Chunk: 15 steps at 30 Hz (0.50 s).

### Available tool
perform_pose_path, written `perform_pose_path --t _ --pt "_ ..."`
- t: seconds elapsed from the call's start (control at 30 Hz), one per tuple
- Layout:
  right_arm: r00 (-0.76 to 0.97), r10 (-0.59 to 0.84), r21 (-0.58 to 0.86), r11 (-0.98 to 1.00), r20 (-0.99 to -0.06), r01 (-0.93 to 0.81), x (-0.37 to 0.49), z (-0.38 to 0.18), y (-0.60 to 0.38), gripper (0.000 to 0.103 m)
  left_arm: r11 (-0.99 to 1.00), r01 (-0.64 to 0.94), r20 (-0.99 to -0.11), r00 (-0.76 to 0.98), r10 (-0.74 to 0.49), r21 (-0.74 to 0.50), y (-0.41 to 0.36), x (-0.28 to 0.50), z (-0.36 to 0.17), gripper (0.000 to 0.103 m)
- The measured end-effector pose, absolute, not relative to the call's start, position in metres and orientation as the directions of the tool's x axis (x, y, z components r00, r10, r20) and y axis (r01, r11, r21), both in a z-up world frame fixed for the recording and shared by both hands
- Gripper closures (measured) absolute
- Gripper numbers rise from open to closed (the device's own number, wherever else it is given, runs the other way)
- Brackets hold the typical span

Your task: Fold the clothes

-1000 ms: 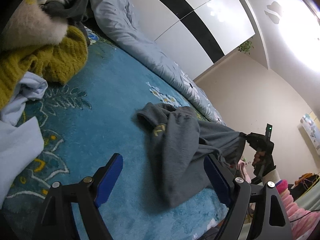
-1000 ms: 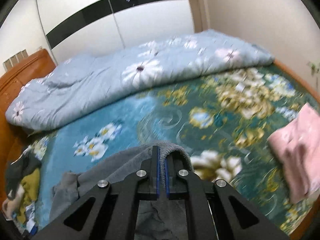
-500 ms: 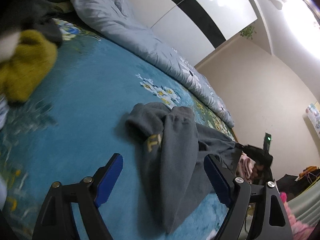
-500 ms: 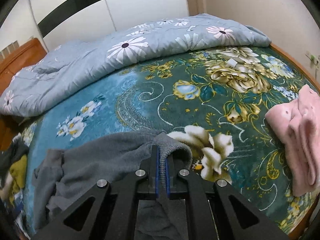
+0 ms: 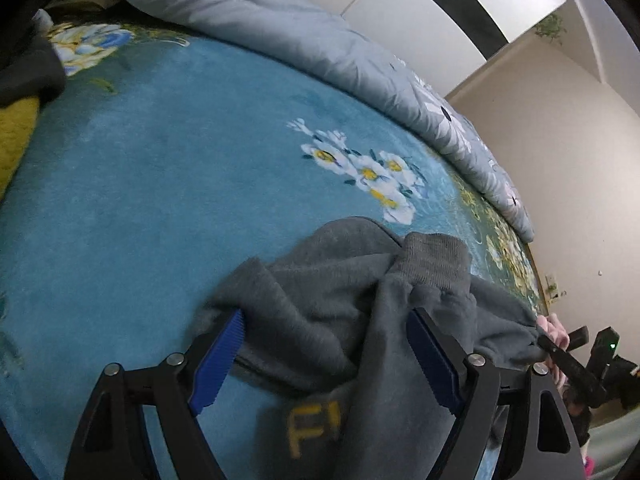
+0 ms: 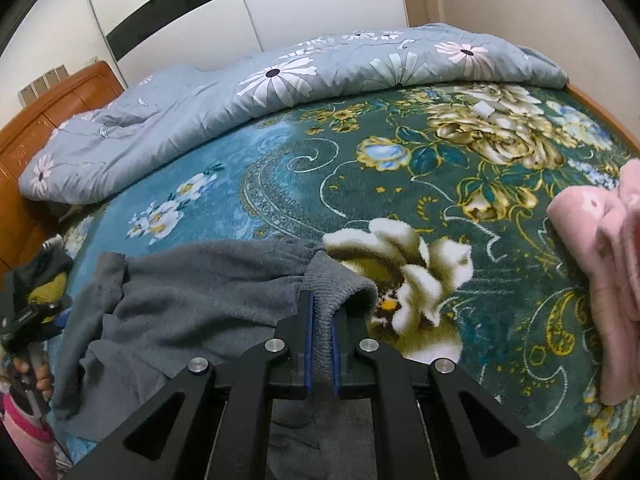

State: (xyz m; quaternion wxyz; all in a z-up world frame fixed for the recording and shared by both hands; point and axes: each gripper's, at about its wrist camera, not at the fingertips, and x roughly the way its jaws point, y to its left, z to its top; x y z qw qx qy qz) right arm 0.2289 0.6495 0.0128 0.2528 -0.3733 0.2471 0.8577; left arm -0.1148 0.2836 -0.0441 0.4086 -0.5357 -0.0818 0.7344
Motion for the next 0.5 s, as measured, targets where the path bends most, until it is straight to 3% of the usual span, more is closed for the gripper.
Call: perform_pose_path --t 0.07,0.1,0.13,0.17,0.37,0.5 --pt "-0.609 0.25 0.254 -0.743 -0.753 -0.619 0.228 0.014 0.654 0.098 -0.653 -0.519 -0.729 -0.081 0.68 -0.552 0.292 -0.118 -0.047 0.019" --pt "-0.616 0.25 0.263 -0.74 -0.747 -0.619 0.227 0.015 0.656 0.098 -0.659 -0.517 -0.734 -0.084 0.674 -0.546 0.295 -0.12 -0.048 0.035" --pt "-0.621 0.252 0.268 -0.737 -0.742 -0.62 0.226 0.016 0.658 0.098 -0.67 -0.517 -0.742 -0.095 0.664 -0.533 0.298 -0.122 -0.048 0.074" --pt "-0.622 0.257 0.268 -0.735 -0.74 -0.623 0.224 0.017 0.659 0.096 -0.677 -0.509 -0.745 -0.098 0.66 -0.532 0.3 -0.126 -0.049 0.088" --pt "-0.645 0.301 0.278 -0.718 -0.702 -0.638 0.201 0.045 0.675 0.097 -0.658 -0.469 -0.695 -0.121 0.709 -0.589 0.312 -0.141 -0.031 0.09" --pt "-0.669 0.374 0.245 -0.727 -0.642 -0.641 0.183 0.096 0.689 0.097 -0.559 -0.534 -0.568 -0.168 0.806 -0.635 0.326 -0.155 0.033 0.09"
